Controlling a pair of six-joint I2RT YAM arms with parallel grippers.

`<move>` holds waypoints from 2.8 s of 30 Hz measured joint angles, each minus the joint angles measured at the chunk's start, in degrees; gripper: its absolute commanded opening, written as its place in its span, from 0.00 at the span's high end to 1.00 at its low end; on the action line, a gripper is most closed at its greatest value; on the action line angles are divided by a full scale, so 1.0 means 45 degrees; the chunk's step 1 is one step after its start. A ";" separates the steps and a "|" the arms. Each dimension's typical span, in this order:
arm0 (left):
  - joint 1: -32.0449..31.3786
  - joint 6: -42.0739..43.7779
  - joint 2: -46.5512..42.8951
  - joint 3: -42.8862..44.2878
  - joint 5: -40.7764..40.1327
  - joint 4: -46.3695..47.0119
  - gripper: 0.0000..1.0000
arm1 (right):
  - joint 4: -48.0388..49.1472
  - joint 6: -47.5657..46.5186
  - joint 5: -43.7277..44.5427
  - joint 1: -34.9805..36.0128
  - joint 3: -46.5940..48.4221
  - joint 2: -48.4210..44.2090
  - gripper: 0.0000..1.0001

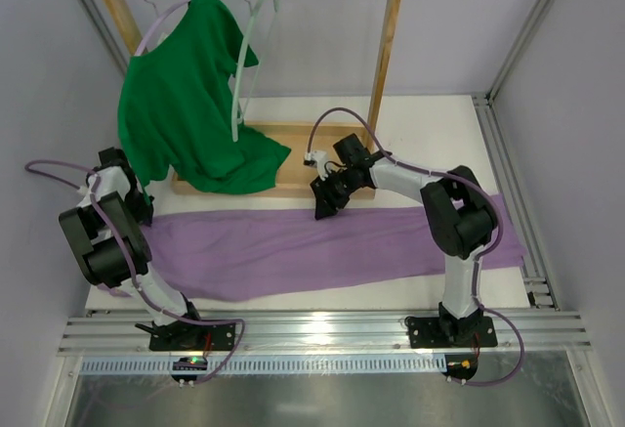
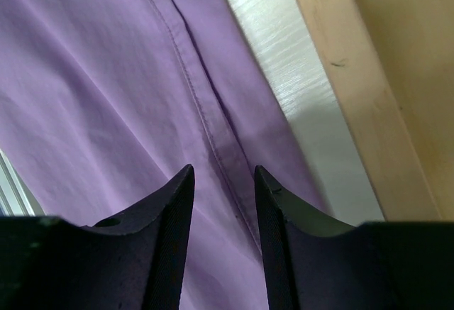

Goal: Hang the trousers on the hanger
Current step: Fold the trousers

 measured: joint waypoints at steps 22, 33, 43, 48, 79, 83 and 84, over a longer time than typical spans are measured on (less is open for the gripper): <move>0.0000 -0.0083 -0.0287 -0.0005 -0.0024 0.0005 1.00 | -0.0685 -0.0544 -0.0330 0.0083 0.0291 0.0675 0.81; 0.0000 -0.0102 -0.0452 -0.0005 -0.0165 -0.0019 0.99 | -0.0044 -0.0306 -0.0432 -0.0165 -0.0330 0.0248 0.96; 0.0000 -0.0102 -0.0908 -0.0170 -0.0321 0.0039 1.00 | 0.0559 -0.0044 -0.0690 -0.0398 -0.0627 -0.0427 0.77; 0.0000 -0.0141 -0.1069 -0.0345 -0.0262 0.0189 1.00 | 0.0044 -0.0316 -0.1044 -0.0505 -0.0452 -0.0306 0.59; 0.0005 -0.0214 -0.1069 -0.0850 -0.0126 0.0709 1.00 | -0.2346 -0.1219 -0.1812 -0.0714 0.0928 0.1234 0.94; 0.0005 -0.0204 -0.1069 -0.0850 -0.0185 0.0685 1.00 | -0.2069 -0.1005 -0.1705 -0.0714 0.0831 0.1146 0.96; 0.0005 -0.0199 -0.1069 -0.0850 -0.0243 0.0661 1.00 | -0.1938 -0.0942 -0.1671 -0.0714 0.0709 0.1049 0.96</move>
